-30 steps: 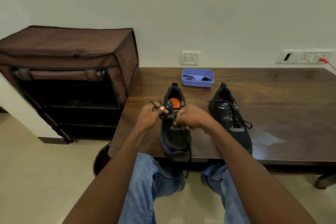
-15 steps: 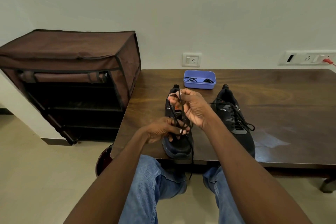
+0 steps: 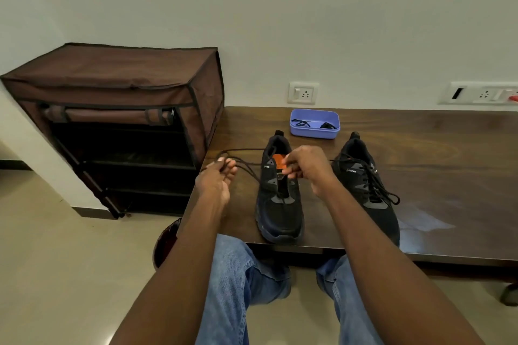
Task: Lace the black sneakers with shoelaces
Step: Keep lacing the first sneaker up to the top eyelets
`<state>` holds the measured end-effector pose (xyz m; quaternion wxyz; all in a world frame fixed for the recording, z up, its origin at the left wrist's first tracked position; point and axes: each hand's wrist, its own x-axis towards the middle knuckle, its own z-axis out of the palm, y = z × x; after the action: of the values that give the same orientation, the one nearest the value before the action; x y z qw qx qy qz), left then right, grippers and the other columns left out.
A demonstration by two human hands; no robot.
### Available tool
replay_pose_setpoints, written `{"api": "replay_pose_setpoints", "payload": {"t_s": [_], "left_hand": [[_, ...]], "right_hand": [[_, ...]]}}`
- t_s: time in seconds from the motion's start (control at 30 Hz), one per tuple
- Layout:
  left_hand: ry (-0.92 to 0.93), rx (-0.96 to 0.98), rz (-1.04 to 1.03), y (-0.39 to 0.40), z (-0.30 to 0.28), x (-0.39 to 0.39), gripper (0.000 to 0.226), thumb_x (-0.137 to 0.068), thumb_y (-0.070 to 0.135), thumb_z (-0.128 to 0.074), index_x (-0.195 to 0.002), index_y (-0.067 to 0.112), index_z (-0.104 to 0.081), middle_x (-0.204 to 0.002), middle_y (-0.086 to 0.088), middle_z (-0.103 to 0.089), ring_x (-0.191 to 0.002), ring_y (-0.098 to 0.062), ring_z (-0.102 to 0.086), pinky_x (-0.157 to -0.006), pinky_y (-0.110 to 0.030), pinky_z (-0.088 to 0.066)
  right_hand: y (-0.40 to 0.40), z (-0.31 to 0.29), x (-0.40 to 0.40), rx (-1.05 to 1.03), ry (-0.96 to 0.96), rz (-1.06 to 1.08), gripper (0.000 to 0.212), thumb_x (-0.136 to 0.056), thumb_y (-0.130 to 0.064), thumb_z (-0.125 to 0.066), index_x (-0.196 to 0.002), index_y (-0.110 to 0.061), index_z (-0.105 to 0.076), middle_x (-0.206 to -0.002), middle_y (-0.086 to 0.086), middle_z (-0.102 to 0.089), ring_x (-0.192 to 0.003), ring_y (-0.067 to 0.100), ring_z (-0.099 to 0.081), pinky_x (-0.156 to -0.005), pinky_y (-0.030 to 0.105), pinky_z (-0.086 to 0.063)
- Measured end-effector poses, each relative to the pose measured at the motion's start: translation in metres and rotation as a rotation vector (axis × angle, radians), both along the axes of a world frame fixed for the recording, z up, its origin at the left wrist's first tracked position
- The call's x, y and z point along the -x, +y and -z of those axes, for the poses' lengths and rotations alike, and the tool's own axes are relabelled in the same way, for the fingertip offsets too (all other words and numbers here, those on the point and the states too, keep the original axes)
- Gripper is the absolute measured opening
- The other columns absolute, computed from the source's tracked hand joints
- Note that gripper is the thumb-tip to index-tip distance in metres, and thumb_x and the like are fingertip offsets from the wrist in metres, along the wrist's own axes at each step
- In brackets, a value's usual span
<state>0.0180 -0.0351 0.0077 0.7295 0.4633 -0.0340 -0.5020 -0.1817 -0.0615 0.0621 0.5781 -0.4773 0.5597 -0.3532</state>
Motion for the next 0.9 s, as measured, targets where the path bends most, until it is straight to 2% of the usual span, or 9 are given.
{"api": "replay_pose_setpoints", "payload": {"t_s": [0.07, 0.13, 0.23, 0.33, 0.43, 0.53, 0.67, 0.77, 0.9], "left_hand": [[0.055, -0.005, -0.189, 0.001, 0.005, -0.013, 0.010, -0.097, 0.000, -0.057, -0.088, 0.002, -0.060, -0.074, -0.012, -0.066, -0.049, -0.010, -0.067, -0.048, -0.020, -0.054], [0.012, -0.009, -0.299, 0.005, 0.008, -0.024, 0.005, -0.097, 0.002, -0.059, -0.092, 0.000, -0.061, -0.080, -0.014, -0.066, -0.054, -0.013, -0.068, -0.051, -0.021, -0.055], [-0.124, 0.008, -0.438, 0.012, 0.011, -0.045, 0.010, -0.098, 0.006, -0.059, -0.104, -0.001, -0.061, -0.081, -0.012, -0.065, -0.062, -0.016, -0.068, -0.054, -0.022, -0.056], [-0.352, -0.042, -0.490, 0.025, 0.015, -0.077, 0.019, -0.100, 0.011, -0.058, -0.109, -0.005, -0.063, -0.081, -0.009, -0.066, -0.066, -0.018, -0.069, -0.059, -0.024, -0.057], [-0.599, -0.145, -0.452, 0.038, 0.013, -0.105, 0.023, -0.101, 0.016, -0.056, -0.114, -0.001, -0.064, -0.081, -0.005, -0.068, -0.069, -0.014, -0.071, -0.064, -0.024, -0.059], [-0.744, -0.207, -0.432, 0.052, 0.006, -0.126, 0.024, -0.102, 0.016, -0.054, -0.113, -0.001, -0.065, -0.081, -0.003, -0.068, -0.070, -0.012, -0.071, -0.064, -0.022, -0.058], [-0.832, -0.267, -0.467, 0.071, 0.009, -0.147, 0.024, -0.103, 0.016, -0.051, -0.109, -0.002, -0.065, -0.080, -0.002, -0.066, -0.070, -0.014, -0.068, -0.069, -0.028, -0.058], [-0.905, -0.321, -0.471, 0.082, 0.016, -0.155, 0.018, -0.103, 0.016, -0.050, -0.096, 0.007, -0.064, -0.075, 0.000, -0.064, -0.070, -0.017, -0.067, -0.072, -0.033, -0.059], [-0.935, -0.342, -0.482, 0.090, 0.031, -0.160, 0.015, -0.103, 0.017, -0.049, -0.097, 0.010, -0.061, -0.083, -0.006, -0.064, -0.074, -0.020, -0.067, -0.072, -0.033, -0.057]], "right_hand": [[0.003, 0.004, -0.010, 0.005, 0.178, -0.138, 0.012, -0.094, 0.000, -0.054, -0.100, 0.002, -0.064, -0.086, 0.020, -0.068, -0.057, 0.018, -0.060, -0.050, 0.024, -0.049], [0.004, 0.013, -0.022, 0.079, 0.291, -0.210, 0.008, -0.093, -0.002, -0.056, -0.091, -0.004, -0.063, -0.086, 0.017, -0.071, -0.059, 0.017, -0.063, -0.055, 0.027, -0.053], [0.002, 0.024, -0.036, 0.190, 0.380, -0.234, 0.016, -0.094, -0.007, -0.058, -0.078, -0.010, -0.060, -0.075, 0.008, -0.070, -0.063, 0.017, -0.067, -0.067, 0.036, -0.059], [0.003, 0.030, -0.049, 0.273, 0.459, -0.275, 0.016, -0.093, -0.011, -0.059, -0.077, -0.010, -0.061, -0.072, 0.005, -0.071, -0.068, 0.018, -0.070, -0.072, 0.041, -0.060], [0.006, 0.034, -0.065, 0.367, 0.545, -0.372, 0.010, -0.090, -0.007, -0.057, -0.084, -0.006, -0.066, -0.077, -0.003, -0.067, -0.079, 0.017, -0.066, -0.074, 0.042, -0.055], [0.012, 0.040, -0.086, 0.464, 0.645, -0.450, 0.010, -0.089, -0.012, -0.059, -0.091, -0.011, -0.068, -0.091, 0.003, -0.068, -0.091, 0.023, -0.063, -0.082, 0.037, -0.053], [0.023, 0.049, -0.113, 0.509, 0.684, -0.530, 0.027, -0.091, -0.013, -0.056, -0.116, -0.013, -0.066, -0.114, 0.010, -0.067, -0.103, 0.026, -0.061, -0.092, 0.038, -0.051], [0.028, 0.056, -0.129, 0.515, 0.752, -0.635, 0.043, -0.093, -0.019, -0.058, -0.135, -0.015, -0.057, -0.134, 0.010, -0.060, -0.121, 0.029, -0.056, -0.101, 0.037, -0.047], [0.033, 0.071, -0.138, 0.431, 0.861, -0.758, 0.050, -0.092, -0.024, -0.061, -0.141, -0.017, -0.052, -0.142, 0.010, -0.053, -0.126, 0.030, -0.052, -0.106, 0.039, -0.044]]}}
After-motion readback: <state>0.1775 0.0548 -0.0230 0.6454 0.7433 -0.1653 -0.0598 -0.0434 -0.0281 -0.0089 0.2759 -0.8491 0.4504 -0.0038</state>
